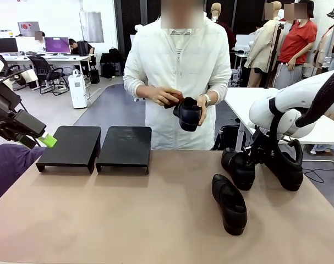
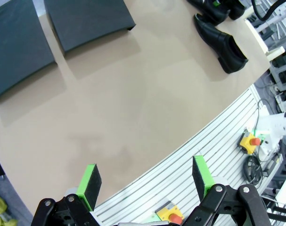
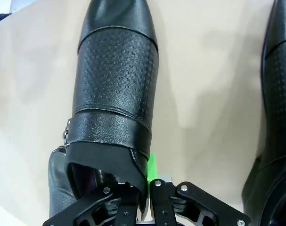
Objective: Organize the shoes by placing them on the stand.
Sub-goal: Pick up one Shoe and place it in the middle of the table.
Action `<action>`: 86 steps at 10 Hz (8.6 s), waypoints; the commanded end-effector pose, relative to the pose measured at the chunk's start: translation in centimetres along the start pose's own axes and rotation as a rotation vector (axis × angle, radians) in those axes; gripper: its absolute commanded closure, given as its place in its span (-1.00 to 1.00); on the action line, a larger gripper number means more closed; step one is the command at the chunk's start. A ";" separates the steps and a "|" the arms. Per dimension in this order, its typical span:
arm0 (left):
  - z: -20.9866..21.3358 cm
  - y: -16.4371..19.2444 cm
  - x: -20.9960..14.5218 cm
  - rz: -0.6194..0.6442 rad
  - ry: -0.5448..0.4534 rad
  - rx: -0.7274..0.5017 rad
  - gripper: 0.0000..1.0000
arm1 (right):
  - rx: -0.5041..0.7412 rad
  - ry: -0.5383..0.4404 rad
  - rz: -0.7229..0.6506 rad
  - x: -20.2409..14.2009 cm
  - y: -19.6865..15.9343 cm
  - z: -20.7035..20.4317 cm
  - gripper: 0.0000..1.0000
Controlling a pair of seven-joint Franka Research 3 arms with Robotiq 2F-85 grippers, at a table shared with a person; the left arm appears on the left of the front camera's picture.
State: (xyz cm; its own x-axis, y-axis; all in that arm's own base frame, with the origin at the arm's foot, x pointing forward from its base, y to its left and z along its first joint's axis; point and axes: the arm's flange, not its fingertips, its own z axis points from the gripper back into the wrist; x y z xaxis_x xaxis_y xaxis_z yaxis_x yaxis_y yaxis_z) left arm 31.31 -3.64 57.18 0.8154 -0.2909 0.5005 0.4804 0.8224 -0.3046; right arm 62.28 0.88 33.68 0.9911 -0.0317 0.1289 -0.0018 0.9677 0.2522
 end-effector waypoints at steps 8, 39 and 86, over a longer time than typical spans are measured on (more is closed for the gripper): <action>0.2 0.1 0.0 -0.009 -0.005 -0.026 -1.00 | 0.027 -0.053 -0.007 -18.4 -1.5 25.9 1.00; 0.2 0.1 0.0 -0.009 -0.005 -0.026 -1.00 | 0.183 -0.112 0.109 -25.2 24.8 22.7 1.00; 0.2 0.1 0.0 -0.009 -0.005 -0.026 -1.00 | 0.362 0.041 -0.113 -22.4 2.1 27.1 -1.00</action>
State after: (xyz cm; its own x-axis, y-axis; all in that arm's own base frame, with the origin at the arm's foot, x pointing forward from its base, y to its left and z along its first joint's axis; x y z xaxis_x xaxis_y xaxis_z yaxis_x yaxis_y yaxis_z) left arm 31.31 -3.60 57.20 0.8162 -0.2903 0.4995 0.4792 0.8231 -0.3048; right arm 34.56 -1.60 57.50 0.9990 -0.0447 0.0079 0.0330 0.8336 0.5513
